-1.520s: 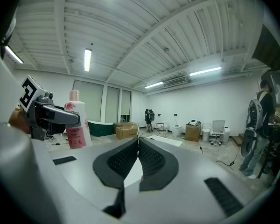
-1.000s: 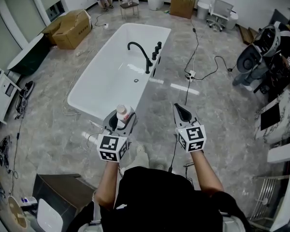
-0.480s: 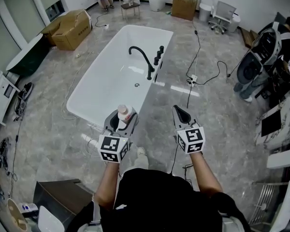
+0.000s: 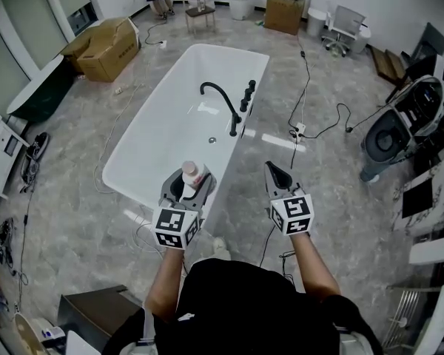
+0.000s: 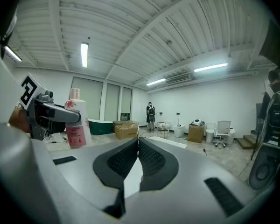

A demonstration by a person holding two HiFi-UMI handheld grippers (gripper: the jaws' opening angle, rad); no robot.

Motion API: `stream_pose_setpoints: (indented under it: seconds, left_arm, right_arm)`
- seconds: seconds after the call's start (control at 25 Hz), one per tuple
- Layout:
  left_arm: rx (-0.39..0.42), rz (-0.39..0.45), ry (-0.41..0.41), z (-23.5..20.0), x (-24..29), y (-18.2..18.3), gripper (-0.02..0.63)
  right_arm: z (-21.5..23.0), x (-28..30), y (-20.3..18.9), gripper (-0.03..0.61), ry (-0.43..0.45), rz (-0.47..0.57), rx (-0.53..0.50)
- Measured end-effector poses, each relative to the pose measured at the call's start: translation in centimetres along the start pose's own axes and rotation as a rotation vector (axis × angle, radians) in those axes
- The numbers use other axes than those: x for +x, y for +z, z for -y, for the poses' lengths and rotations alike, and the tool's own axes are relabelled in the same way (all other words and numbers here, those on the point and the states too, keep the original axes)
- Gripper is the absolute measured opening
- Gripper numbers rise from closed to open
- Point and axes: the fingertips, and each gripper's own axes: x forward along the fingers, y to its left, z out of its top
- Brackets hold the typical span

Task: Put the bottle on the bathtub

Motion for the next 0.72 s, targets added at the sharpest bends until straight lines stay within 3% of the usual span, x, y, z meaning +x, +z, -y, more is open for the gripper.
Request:
stream_pose_setpoints:
  seconds: [0.36,0.72]
  left_arm:
    - [-0.004,-0.012,-0.035,-5.5,3.6,0.6,0.230]
    - [-0.029,-0.036,-0.086,-9.1,6.5,-1.0,0.230]
  right_arm:
    - [-0.4,6.1,1.1,0.023,-0.030,-0.021,0.006]
    - [-0.7,9.9,-0.3,0.023,-0.071,-0.058,0.011]
